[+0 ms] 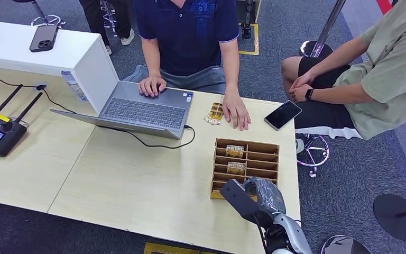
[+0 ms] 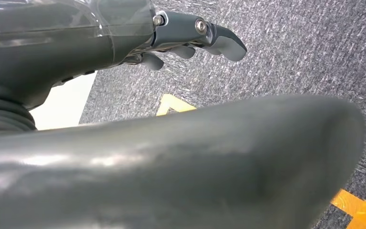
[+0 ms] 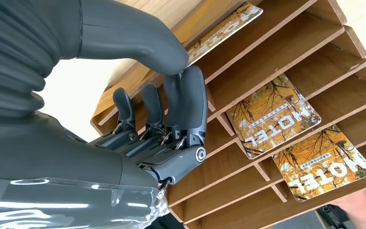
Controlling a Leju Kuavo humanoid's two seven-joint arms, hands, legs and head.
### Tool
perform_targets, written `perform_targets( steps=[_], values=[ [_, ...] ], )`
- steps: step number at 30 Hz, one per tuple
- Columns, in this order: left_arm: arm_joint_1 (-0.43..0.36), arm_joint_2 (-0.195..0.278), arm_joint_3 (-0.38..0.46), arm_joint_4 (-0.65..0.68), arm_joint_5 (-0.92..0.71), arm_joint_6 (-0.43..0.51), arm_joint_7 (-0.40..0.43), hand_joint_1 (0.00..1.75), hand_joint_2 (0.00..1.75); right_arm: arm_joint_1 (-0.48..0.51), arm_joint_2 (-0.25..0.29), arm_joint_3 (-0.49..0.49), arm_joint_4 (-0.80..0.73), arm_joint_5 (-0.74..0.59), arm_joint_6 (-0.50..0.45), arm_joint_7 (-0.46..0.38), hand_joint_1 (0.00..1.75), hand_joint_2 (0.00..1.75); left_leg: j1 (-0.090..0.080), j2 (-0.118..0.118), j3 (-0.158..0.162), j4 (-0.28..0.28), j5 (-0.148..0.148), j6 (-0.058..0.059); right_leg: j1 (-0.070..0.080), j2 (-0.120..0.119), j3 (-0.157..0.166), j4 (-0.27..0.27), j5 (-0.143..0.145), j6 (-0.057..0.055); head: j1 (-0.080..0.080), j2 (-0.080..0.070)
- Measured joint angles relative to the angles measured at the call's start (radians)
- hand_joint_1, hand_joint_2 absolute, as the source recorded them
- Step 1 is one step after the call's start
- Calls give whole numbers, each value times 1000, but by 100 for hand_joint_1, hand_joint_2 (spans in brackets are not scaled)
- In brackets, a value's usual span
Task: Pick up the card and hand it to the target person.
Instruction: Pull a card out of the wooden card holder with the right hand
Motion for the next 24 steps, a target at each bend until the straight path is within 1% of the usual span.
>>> perform_targets(
  steps=[9,16,20,24],
  values=[
    [0,2,0,0,0,-4,-1,0,0,0,3,0,13,-2,0,-3,115,175,0,0,0,0,0,0,0,0,0,0,0,0,0,0],
    [0,2,0,0,0,-7,-2,0,0,0,6,0,19,-3,0,-6,122,175,0,0,0,0,0,0,0,0,0,0,0,0,0,0],
    [0,2,0,0,0,-8,-2,0,0,-1,7,0,22,-3,0,-6,121,175,0,0,0,0,0,0,0,0,0,0,0,0,0,0],
    [0,2,0,0,0,-8,-2,0,0,-1,10,0,23,-5,0,-11,124,175,0,0,0,0,0,0,0,0,0,0,0,0,0,0]
  ],
)
